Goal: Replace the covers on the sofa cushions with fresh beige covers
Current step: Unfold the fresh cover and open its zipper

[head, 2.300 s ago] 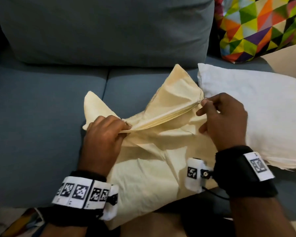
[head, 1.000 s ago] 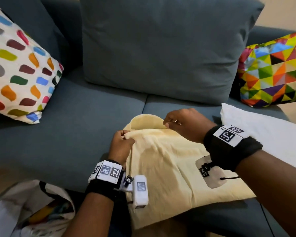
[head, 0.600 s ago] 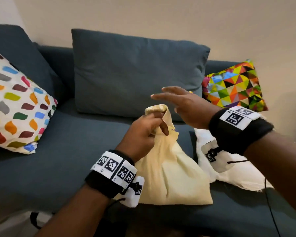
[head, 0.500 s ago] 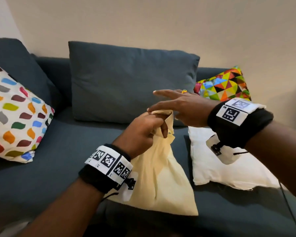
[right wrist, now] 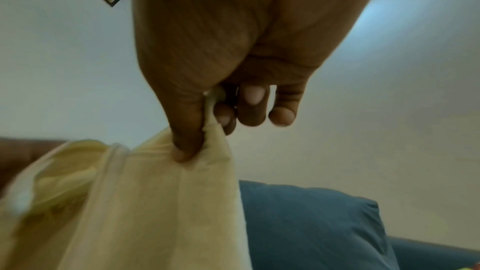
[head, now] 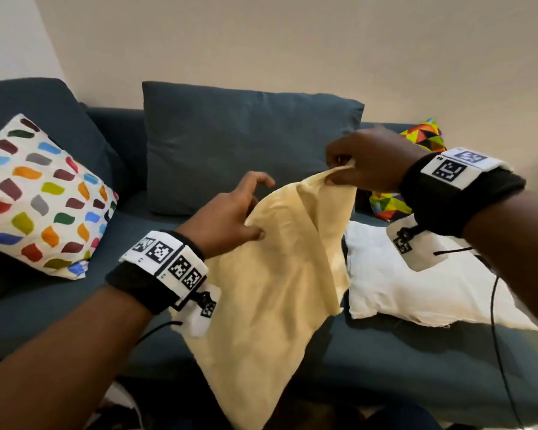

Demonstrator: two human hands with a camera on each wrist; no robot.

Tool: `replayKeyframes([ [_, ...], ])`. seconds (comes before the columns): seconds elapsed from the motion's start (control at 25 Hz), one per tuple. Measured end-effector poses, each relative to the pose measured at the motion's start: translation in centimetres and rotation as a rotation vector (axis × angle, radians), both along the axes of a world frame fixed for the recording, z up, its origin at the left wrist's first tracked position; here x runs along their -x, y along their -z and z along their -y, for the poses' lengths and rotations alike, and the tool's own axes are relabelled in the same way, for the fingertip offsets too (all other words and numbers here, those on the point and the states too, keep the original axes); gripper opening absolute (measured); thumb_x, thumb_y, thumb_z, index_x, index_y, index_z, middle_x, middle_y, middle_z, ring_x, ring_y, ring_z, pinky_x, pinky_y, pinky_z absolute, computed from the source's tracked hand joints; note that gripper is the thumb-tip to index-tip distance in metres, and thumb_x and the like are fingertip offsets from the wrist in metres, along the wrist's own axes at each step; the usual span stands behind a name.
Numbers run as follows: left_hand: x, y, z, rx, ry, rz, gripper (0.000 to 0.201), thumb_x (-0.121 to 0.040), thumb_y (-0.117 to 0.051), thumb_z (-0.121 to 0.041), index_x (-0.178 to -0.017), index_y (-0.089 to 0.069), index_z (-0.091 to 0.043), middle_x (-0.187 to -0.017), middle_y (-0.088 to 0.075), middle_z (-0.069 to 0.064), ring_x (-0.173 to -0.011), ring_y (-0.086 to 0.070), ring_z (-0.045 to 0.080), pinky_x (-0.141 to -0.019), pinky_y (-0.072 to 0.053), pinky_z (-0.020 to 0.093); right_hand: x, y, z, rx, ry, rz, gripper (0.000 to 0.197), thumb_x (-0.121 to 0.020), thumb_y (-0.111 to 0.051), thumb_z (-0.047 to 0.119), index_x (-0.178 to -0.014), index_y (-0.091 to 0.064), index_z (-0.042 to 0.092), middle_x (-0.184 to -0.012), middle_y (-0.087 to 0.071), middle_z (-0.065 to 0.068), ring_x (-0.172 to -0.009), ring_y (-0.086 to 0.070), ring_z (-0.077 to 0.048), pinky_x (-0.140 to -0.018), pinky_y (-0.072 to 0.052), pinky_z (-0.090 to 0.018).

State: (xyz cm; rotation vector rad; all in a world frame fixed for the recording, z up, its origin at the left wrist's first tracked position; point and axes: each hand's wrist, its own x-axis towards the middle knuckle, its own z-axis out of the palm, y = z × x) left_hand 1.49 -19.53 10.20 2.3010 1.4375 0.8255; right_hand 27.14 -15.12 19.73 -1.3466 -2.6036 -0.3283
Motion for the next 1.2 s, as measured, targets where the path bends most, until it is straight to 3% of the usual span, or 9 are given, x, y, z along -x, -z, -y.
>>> replayKeyframes([
  [0.12, 5.0, 1.8, -0.3, 0.15, -0.188, -0.384, 0.02, -0.082, -0.076, -0.033, -0.096, -0.062, -0.027, -0.085, -0.064, -0.008, -0.085, -0.063, 0.02, -0.075, -0.05, 0.037, -2.4, 0.3, 0.5, -0.096, 0.024, -0.103, 0.015, -0.084, -0.07, 0.042, -0.085, -0.069, 0.027, -0.076, -0.052, 0.008, -0.075, -0.051, -0.024, -0.067, -0.046, -0.036],
  [0.2, 6.9, 3.1, 0.2, 0.212, -0.259, -0.369, 0.013, -0.09, -0.068, -0.036, -0.085, -0.06, -0.027, -0.081, -0.06, -0.007, -0.08, -0.059, 0.019, -0.068, -0.045, 0.035, -3.5, 0.8, 0.9, -0.129, 0.006, -0.207, 0.024, -0.083, -0.072, 0.044, -0.084, -0.072, 0.02, -0.076, -0.053, 0.004, -0.073, -0.05, -0.024, -0.067, -0.043, -0.035],
  [0.32, 7.8, 3.4, 0.7, 0.135, -0.314, -0.224, 0.014, -0.092, -0.065, -0.036, -0.092, -0.057, -0.024, -0.081, -0.059, -0.005, -0.078, -0.057, 0.017, -0.067, -0.043, 0.036, -4.8, 1.9, 1.4, -0.126, 0.067, -0.286, 0.03, -0.083, -0.075, 0.042, -0.084, -0.07, 0.012, -0.074, -0.061, -0.008, -0.068, -0.05, -0.027, -0.066, -0.041, -0.035],
  [0.48, 8.8, 1.7, 2.1, -0.07, -0.306, -0.487, 0.016, -0.093, -0.062, -0.039, -0.104, -0.063, -0.027, -0.086, -0.059, -0.005, -0.089, -0.055, 0.021, -0.08, -0.044, 0.041, -6.1, 2.7, 3.5, -0.109, 0.093, -0.381, 0.024, -0.081, -0.079, 0.033, -0.089, -0.067, 0.013, -0.075, -0.062, -0.01, -0.069, -0.052, -0.028, -0.065, -0.038, -0.035],
  [0.6, 10.7, 0.2, 4.0, -0.248, -0.321, -0.587, 0.026, -0.088, -0.067, -0.039, -0.099, -0.072, -0.017, -0.098, -0.057, 0.006, -0.092, -0.051, 0.026, -0.077, -0.046, 0.045, -6.8, 3.8, 5.3, -0.03, 0.08, -0.506, 0.023, -0.078, -0.081, 0.036, -0.083, -0.062, 0.024, -0.075, -0.062, -0.005, -0.059, -0.054, -0.015, -0.057, -0.044, -0.034],
  [0.68, 12.0, -0.7, 5.0, -0.317, -0.35, -0.515, 0.035, -0.085, -0.068, -0.043, -0.102, -0.071, -0.013, -0.113, -0.057, 0.01, -0.101, -0.053, 0.03, -0.081, -0.048, 0.047, -7.0, 4.2, 5.6, 0.07, 0.073, -0.692, 0.026, -0.074, -0.079, 0.047, -0.081, -0.06, 0.031, -0.071, -0.062, -0.006, -0.042, -0.054, -0.014, -0.039, -0.042, -0.027],
  [0.84, 13.4, -1.1, 3.8, -0.317, -0.47, -0.071, 0.037, -0.089, -0.069, -0.036, -0.112, -0.064, -0.008, -0.1, -0.06, 0.002, -0.088, -0.057, 0.019, -0.069, -0.046, 0.026, -6.0, 5.7, 3.4, 0.217, 0.093, -0.91, 0.022, -0.071, -0.075, 0.052, -0.078, -0.058, 0.042, -0.07, -0.061, -0.012, -0.03, -0.053, -0.022, -0.03, -0.039, -0.022],
  [1.0, 14.5, 4.1, -4.4, -0.179, -0.548, 0.008, 0.032, -0.084, -0.076, -0.036, -0.103, -0.071, -0.012, -0.087, -0.065, 0.005, -0.08, -0.062, 0.023, -0.064, -0.045, 0.028, -4.3, 11.0, -3.2, 0.299, 0.132, -0.862, 0.024, -0.089, -0.074, 0.02, -0.096, -0.06, 0.002, -0.06, -0.061, -0.024, -0.035, -0.059, -0.024, -0.03, -0.04, -0.026],
  [1.2, 14.2, 12.9, -17.6, -0.026, -0.688, 0.041, 0.039, -0.079, -0.079, -0.025, -0.115, -0.069, -0.013, -0.107, -0.071, 0.013, -0.1, -0.066, 0.033, -0.084, -0.049, 0.035, -2.0, 20.5, -16.5, 0.37, 0.346, -0.857, 0.022, -0.09, -0.07, 0.017, -0.096, -0.06, -0.002, -0.074, -0.07, -0.023, -0.058, -0.071, -0.037, -0.052, -0.057, -0.048],
])
